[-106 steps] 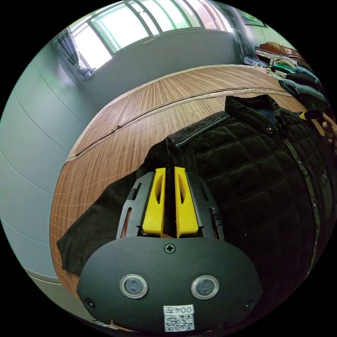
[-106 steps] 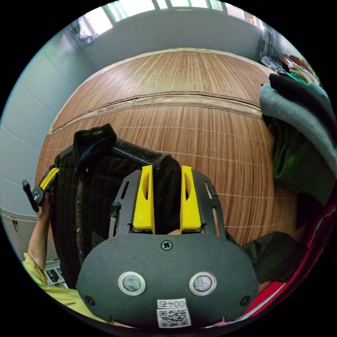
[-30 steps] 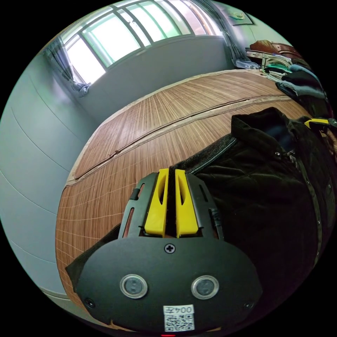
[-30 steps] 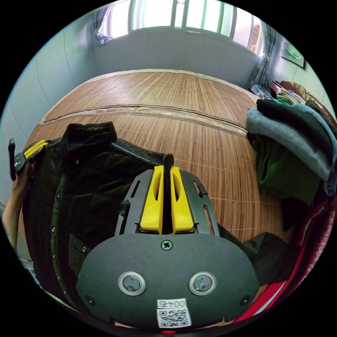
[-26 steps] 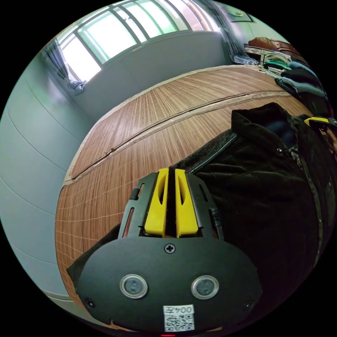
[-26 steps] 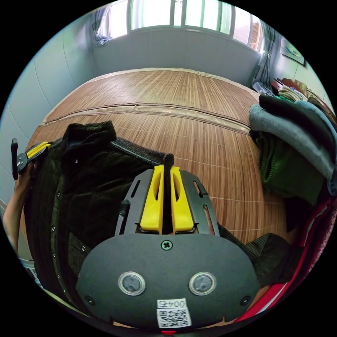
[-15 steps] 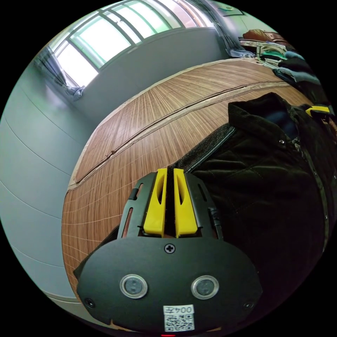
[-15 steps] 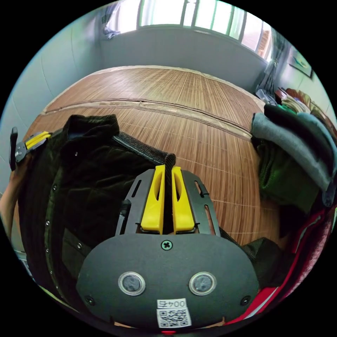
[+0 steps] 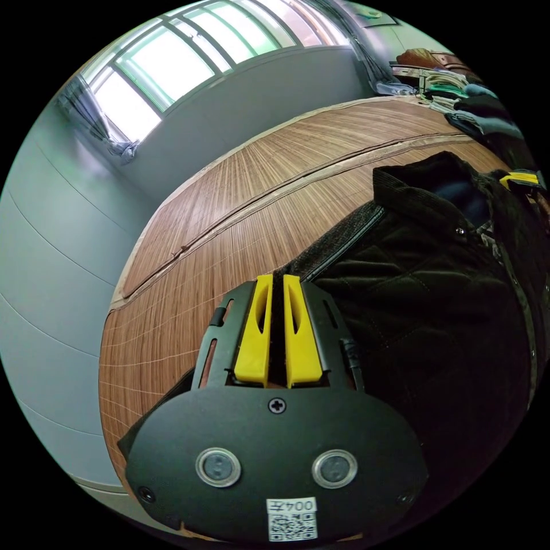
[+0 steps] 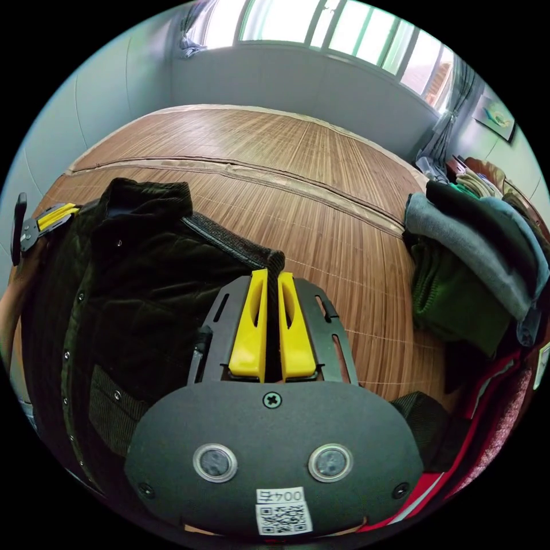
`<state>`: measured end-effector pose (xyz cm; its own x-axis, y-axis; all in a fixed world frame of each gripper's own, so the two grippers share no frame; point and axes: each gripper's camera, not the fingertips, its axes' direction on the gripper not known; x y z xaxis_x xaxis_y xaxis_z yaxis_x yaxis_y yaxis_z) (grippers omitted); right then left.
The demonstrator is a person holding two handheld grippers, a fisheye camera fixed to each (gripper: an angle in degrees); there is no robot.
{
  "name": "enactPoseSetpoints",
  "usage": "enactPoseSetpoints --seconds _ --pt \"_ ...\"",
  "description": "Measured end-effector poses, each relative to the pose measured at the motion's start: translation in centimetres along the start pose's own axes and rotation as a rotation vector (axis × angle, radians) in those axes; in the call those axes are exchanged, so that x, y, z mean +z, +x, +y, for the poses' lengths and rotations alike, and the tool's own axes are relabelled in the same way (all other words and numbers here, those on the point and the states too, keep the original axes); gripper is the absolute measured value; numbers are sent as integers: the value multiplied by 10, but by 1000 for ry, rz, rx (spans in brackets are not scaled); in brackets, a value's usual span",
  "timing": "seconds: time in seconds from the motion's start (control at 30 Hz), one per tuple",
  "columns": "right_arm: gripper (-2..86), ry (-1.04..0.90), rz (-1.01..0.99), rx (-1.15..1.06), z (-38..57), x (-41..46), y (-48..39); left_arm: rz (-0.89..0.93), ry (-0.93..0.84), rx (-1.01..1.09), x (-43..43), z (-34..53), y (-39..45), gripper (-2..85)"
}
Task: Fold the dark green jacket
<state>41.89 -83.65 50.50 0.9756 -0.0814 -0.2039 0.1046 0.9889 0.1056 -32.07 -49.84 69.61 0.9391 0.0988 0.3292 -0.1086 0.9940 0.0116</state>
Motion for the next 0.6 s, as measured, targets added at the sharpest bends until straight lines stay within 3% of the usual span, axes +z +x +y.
enactPoseSetpoints --seconds 0.23,0.33,0.5,0.6 --pt "37 18 -83 55 15 -7 15 19 12 -34 -9 10 -13 26" --pt "38 14 -144 91 21 -5 25 125 -9 -83 -7 14 -32 27" --pt "56 -37 -394 224 31 -3 58 206 -11 -87 -12 21 -47 38" --pt "81 -28 -369 274 42 -16 67 216 27 -135 -25 30 -61 54"
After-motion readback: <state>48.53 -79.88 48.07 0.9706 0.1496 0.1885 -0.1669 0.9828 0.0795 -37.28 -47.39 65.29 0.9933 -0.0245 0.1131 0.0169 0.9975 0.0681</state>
